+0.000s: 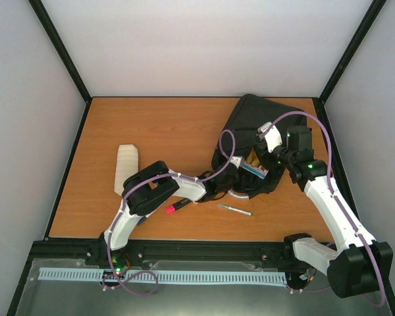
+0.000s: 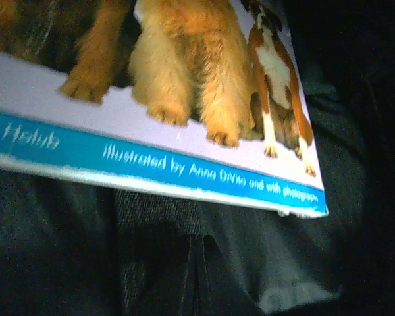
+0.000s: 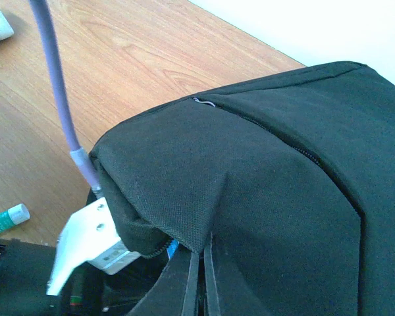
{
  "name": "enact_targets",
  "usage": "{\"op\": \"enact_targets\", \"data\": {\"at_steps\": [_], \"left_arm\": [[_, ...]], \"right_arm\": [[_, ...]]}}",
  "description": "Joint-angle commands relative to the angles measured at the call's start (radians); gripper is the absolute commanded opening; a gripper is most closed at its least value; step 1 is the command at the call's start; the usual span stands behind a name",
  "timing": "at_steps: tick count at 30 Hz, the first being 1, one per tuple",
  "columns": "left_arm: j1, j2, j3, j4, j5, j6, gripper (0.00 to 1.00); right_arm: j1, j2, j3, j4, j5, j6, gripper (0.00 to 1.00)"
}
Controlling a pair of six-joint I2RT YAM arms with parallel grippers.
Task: Pack the student bag
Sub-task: Place the book in the student bag.
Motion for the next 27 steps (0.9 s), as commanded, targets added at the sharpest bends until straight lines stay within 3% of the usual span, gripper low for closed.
{"op": "enact_targets", "data": {"at_steps": [1,8,19,27], "left_arm": [[0.012,-0.096,-0.1,0.101,0.008,-0.038,0.01],[0.0,-0.136,-0.17,0.157,0.07,-0.055,0.01],[-0.006,-0.007,-0.038,0.179,0.151,-0.112,0.01],[-0.006,0.06,0.078,0.123,0.084,-0.117,0.01]], "right_arm": [[0.0,-0.024,0.005,0.061,-0.056,0.004,0.03],[0.0,-0.024,0.007,0.063,-0.064,0.009,0.03],[0.0,-0.033,0.004,0.064,-0.097,0.011,0.03],[-0.001,-0.031,0.004,0.06,-0.117,0.006,0.03]]}}
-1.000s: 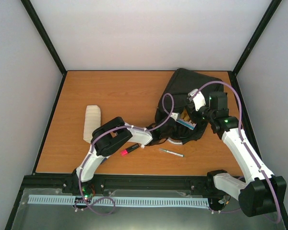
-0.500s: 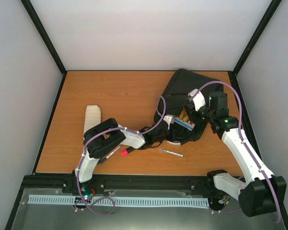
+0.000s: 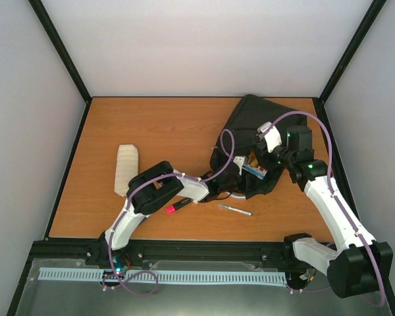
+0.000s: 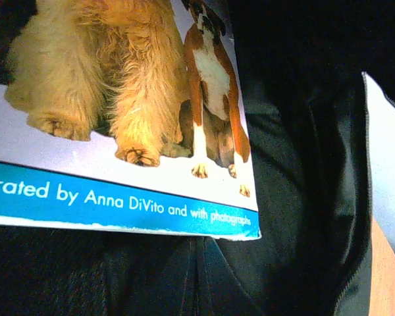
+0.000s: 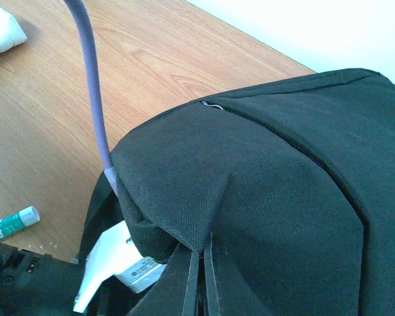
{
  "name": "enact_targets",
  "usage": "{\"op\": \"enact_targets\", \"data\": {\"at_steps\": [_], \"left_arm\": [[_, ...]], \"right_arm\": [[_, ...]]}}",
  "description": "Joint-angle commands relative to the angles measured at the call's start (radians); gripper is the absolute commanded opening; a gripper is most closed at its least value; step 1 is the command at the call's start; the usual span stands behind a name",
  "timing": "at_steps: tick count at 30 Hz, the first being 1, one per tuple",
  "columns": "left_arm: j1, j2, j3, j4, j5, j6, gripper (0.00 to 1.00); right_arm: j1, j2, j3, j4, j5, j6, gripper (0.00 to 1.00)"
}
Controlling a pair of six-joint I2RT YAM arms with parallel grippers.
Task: Pack the student bag
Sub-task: Place the book in the student bag.
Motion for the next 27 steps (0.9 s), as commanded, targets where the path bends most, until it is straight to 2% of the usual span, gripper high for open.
{"op": "enact_targets", "data": {"at_steps": [1,11,15,20,23,27], "left_arm": [[-0.002,0.041,0.098,0.003,-0.048,-0.009,0.01],[0.005,0.112,0.219,-0.061,-0.168,-0.051,0.01],[0.005,0.113,0.225,-0.061,-0.089,0.008,0.01],[0.005,0.024,0.11,-0.035,-0.042,0.058,0.01],[0.004,-0.063,0.081,-0.131,0.008,0.108,0.02],[0.004,-0.207,-0.029,-0.223,0.009,0.143,0.09]], "right_arm": [[0.0,-0.03,0.004,0.057,-0.085,0.005,0.03],[0.0,-0.033,0.001,0.054,-0.082,-0.001,0.03],[-0.002,-0.03,-0.006,0.058,-0.069,-0.017,0.03],[-0.003,-0.01,-0.012,0.06,-0.05,-0.036,0.03],[-0.003,-0.011,-0.016,0.064,-0.049,-0.039,0.03],[-0.003,-0.01,-0.015,0.063,-0.045,-0.045,0.03]]}}
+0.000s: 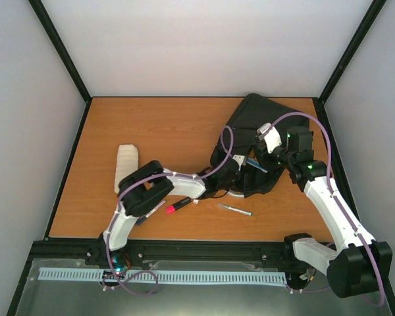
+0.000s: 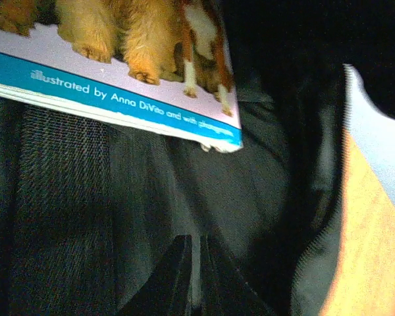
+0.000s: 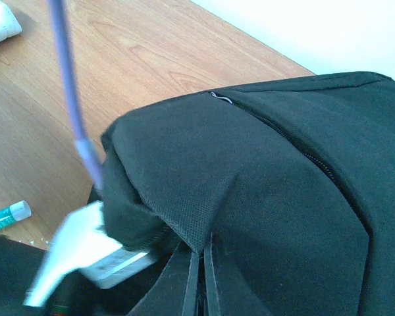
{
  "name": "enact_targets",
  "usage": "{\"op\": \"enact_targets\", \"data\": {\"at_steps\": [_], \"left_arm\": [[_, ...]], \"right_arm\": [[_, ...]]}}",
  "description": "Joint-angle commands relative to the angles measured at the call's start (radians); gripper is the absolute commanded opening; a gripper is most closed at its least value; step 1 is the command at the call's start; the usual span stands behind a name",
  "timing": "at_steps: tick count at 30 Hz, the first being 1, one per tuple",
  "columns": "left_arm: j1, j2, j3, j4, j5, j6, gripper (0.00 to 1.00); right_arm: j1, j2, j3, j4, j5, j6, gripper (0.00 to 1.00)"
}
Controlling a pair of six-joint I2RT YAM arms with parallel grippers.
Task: Pack the student bag
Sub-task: Place the book in the student bag, then pick up the stationery from the center of the board.
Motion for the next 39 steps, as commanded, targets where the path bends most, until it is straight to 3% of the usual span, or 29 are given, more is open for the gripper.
{"op": "enact_targets", "data": {"at_steps": [1,11,19,25,29,33,39], "left_arm": [[0.003,-0.199,-0.099,-0.086,0.012,0.087,0.11],[0.003,-0.524,-0.36,-0.404,-0.101,0.159,0.36],[0.041,-0.711,-0.334,-0.798,-0.271,0.147,0.57],[0.201,-0.838,-0.315,-1.018,-0.317,0.174,0.85],[0.355,-0.901,-0.275,-1.148,-0.363,0.138,0.96],[0.544,-0.931,-0.222,-1.265,-0.343,0.119,1.0],[0.842,-0.889,-0.191,-1.344,-0.252,0.159,1.0]], "right_arm": [[0.002,-0.011,-0.002,0.049,-0.049,-0.018,0.03],[0.002,0.033,-0.001,0.013,-0.093,-0.072,0.03],[0.002,0.166,0.041,-0.125,-0.291,-0.164,0.03],[0.002,0.221,0.068,-0.186,-0.341,-0.194,0.1],[0.002,0.225,0.075,-0.206,-0.354,-0.202,0.28],[0.002,0.218,0.085,-0.223,-0.377,-0.201,0.41],[0.002,0.197,0.09,-0.23,-0.386,-0.2,0.43]]}}
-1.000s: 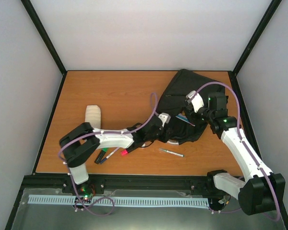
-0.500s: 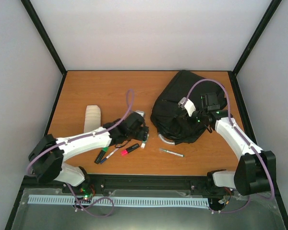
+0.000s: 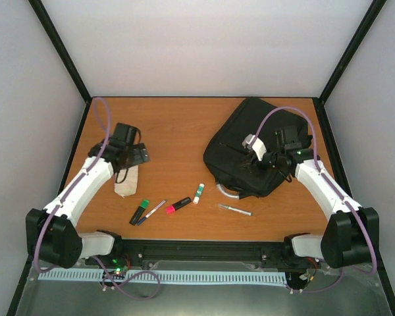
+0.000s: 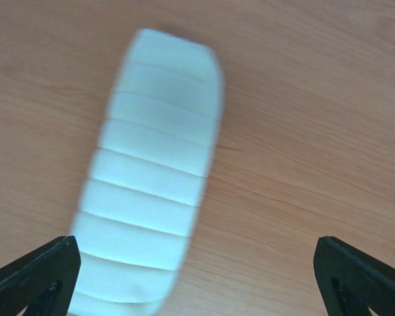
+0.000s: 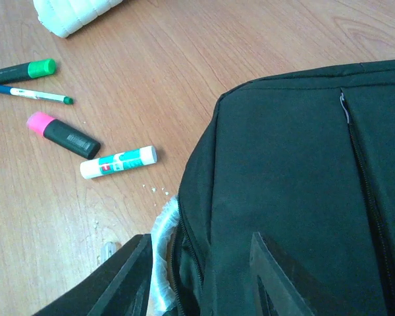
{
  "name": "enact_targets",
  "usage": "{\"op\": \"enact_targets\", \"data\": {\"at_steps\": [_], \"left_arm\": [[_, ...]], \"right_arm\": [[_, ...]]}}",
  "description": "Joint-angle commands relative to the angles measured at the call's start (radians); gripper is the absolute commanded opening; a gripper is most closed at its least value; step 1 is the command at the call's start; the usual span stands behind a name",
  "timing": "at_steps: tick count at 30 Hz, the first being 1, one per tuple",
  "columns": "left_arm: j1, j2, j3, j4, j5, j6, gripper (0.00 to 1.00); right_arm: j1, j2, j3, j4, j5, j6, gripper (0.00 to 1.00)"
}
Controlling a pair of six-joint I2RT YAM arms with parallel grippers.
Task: Pack the student bag
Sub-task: Pick up the stationery from the center of the board.
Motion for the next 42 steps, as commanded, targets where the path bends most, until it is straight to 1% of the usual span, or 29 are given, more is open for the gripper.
{"op": "enact_targets", "data": {"at_steps": [1,3,5,9,13,15,20,23,28,33,36,39,42], "left_arm": [[0.189,0.042,0.039,-0.124,0.085,0.02,0.99],[0.246,0.075,0.046,-0.141,0.123,0.027,0.98],[0.269,0.098,0.047,-0.145,0.14,0.039,0.98],[0.272,0.132,0.03,-0.129,0.111,0.047,0.99],[0.274,0.178,0.009,-0.102,0.174,0.054,0.99],[0.274,0.208,0.002,-0.095,0.181,0.053,0.99],[0.275,0.257,-0.012,-0.092,0.127,0.047,0.98],[0.274,0.283,-0.027,-0.081,0.127,0.046,0.98],[0.275,0.34,-0.04,-0.045,0.215,0.072,0.96],[0.274,0.364,-0.046,-0.012,0.308,0.08,0.85],[0.273,0.343,-0.048,-0.001,0.309,0.08,0.73],[0.266,0.286,-0.058,0.032,0.343,0.08,0.61],[0.22,0.211,-0.06,0.068,0.356,0.103,0.48]], "right_arm": [[0.0,-0.028,0.028,-0.018,-0.04,-0.01,0.43],[0.0,-0.035,0.029,-0.019,-0.042,-0.01,0.44],[0.0,-0.042,0.028,-0.02,-0.043,-0.014,0.44],[0.0,-0.05,0.03,-0.023,-0.051,-0.016,0.46],[0.0,-0.052,0.03,-0.028,-0.056,-0.021,0.48],[0.001,-0.052,0.031,-0.03,-0.055,-0.023,0.49],[0.001,-0.054,0.032,-0.033,-0.059,-0.024,0.5],[0.002,-0.051,0.034,-0.035,-0.06,-0.026,0.5],[0.002,-0.053,0.035,-0.038,-0.056,-0.031,0.5],[0.001,-0.057,0.034,-0.04,-0.064,-0.032,0.5],[0.001,-0.054,0.035,-0.041,-0.064,-0.033,0.5],[0.002,-0.052,0.036,-0.041,-0.064,-0.034,0.5],[0.002,-0.049,0.036,-0.041,-0.066,-0.033,0.5]]}}
